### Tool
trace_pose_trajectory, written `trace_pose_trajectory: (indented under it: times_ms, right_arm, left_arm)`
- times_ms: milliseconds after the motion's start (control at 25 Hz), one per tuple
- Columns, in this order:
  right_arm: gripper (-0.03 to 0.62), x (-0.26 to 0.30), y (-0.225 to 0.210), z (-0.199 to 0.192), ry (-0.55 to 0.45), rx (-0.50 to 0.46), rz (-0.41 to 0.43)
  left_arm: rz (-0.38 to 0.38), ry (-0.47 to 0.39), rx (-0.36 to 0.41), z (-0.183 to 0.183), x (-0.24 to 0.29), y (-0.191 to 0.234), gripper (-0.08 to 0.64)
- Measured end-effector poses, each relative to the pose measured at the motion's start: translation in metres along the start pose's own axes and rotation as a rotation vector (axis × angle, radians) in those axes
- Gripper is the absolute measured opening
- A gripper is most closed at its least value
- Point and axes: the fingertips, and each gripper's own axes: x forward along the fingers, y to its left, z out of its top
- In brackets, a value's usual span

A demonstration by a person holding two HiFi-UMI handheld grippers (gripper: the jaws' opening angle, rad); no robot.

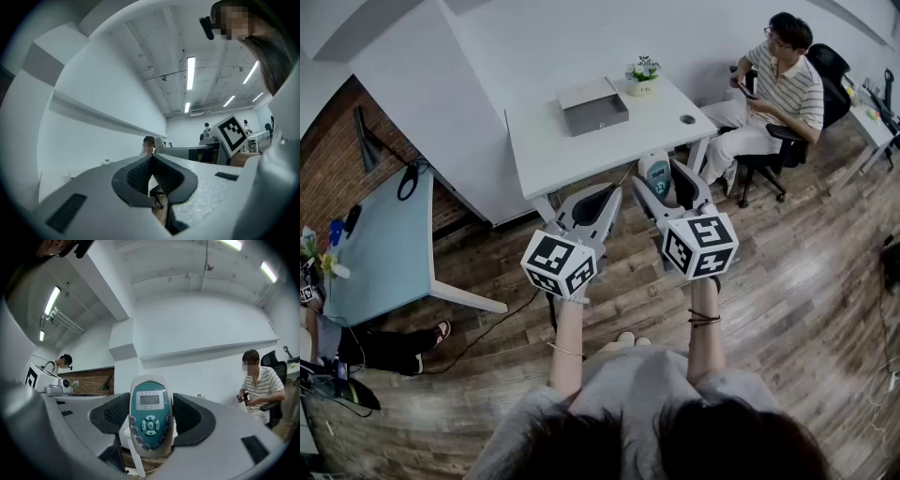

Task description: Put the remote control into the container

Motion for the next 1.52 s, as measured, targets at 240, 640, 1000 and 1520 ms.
trace_pose_trajectory:
  times_ms: [240,640,1000,1520]
  right_arm:
    - [0.284,0.0,-0.004,-0.004,0.011,0.002,0.001]
    - [0.284,0.003,-0.007,-0.01,0.021,0.0,0.014]
    - [0.284,0.005,-0.016,-0.023,0.046,0.077,0.047]
    - [0.284,0.072,-0.043,-0.036,0.014,0.203,0.118]
  left_arm:
    - [0.0,0.01,0.002,-0.002,0.003,-0.002,0.003]
    - [0.026,0.018,-0.011,-0.012,0.004,0.001,0.003]
    - [0.081,0.048,-0.048,-0.03,0.001,0.002,0.003]
    - [0.12,0.039,-0.077,-0.048,0.028,0.073,0.003]
